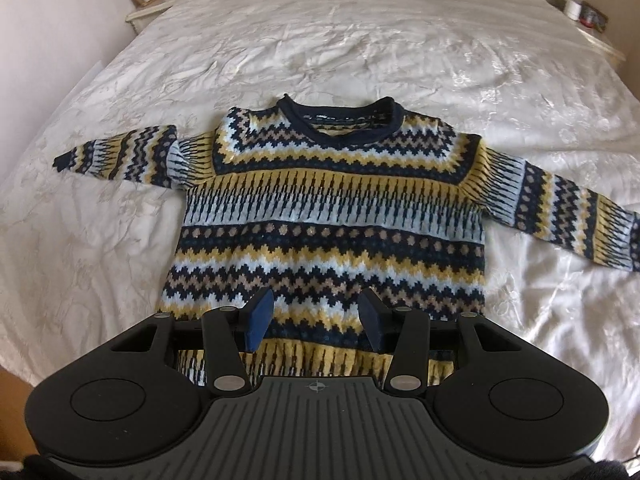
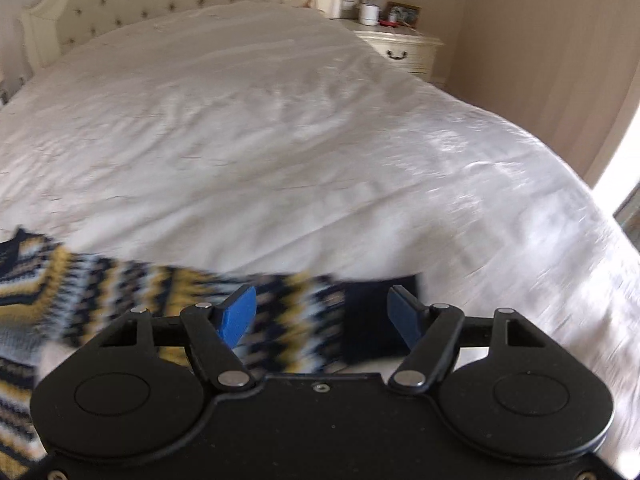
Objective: Fold small clothes
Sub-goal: 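Lower the right tool onto the navy sleeve cuff and close it, then carry the held sleeve with the right tool across the sweater chest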
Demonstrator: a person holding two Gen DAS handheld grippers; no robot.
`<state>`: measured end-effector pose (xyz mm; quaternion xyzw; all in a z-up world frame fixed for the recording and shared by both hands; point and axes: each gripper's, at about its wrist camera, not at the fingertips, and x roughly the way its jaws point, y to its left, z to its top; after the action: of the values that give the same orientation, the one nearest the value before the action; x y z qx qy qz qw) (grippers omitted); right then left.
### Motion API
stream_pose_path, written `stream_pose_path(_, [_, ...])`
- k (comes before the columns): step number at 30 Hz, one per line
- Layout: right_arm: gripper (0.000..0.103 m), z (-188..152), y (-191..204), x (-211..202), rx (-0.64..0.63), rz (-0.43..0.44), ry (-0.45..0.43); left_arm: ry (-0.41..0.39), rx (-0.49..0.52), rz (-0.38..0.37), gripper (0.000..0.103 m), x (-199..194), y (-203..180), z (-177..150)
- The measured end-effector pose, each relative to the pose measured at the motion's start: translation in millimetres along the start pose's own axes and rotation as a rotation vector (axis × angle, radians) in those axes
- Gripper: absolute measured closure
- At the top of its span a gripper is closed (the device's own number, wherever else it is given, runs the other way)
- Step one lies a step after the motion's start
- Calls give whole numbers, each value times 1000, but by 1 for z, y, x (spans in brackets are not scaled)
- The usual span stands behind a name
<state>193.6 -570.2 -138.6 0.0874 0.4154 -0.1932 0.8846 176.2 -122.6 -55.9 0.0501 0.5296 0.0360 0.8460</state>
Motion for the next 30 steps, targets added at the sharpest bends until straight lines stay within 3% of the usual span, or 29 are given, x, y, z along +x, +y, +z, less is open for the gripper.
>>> stream_pose_path(8, [29, 3, -57, 51, 57, 18, 119, 15, 9, 37, 57, 2, -14, 1])
stream_pose_path(12, [32, -5, -64, 63, 95, 76, 164, 20, 12, 48, 57, 3, -15, 3])
stream_pose_path(13, [36, -6, -64, 66, 97, 99, 172, 21, 12, 49, 57, 4, -15, 3])
stream_pose_path(16, [78, -8, -59, 72, 118, 174, 223, 25, 15, 44, 57, 6, -13, 4])
stream_pose_path(17, [83, -8, -57, 74, 135, 196, 241, 25, 16, 41, 57, 7, -11, 4])
stream_pose_path(23, [83, 13, -22, 40, 155, 203, 171, 8, 9, 32, 57, 9, 8, 6])
stream_pose_path(30, [83, 72, 70, -32, 130, 343, 20, -7, -12, -18, 57, 23, 54, 17])
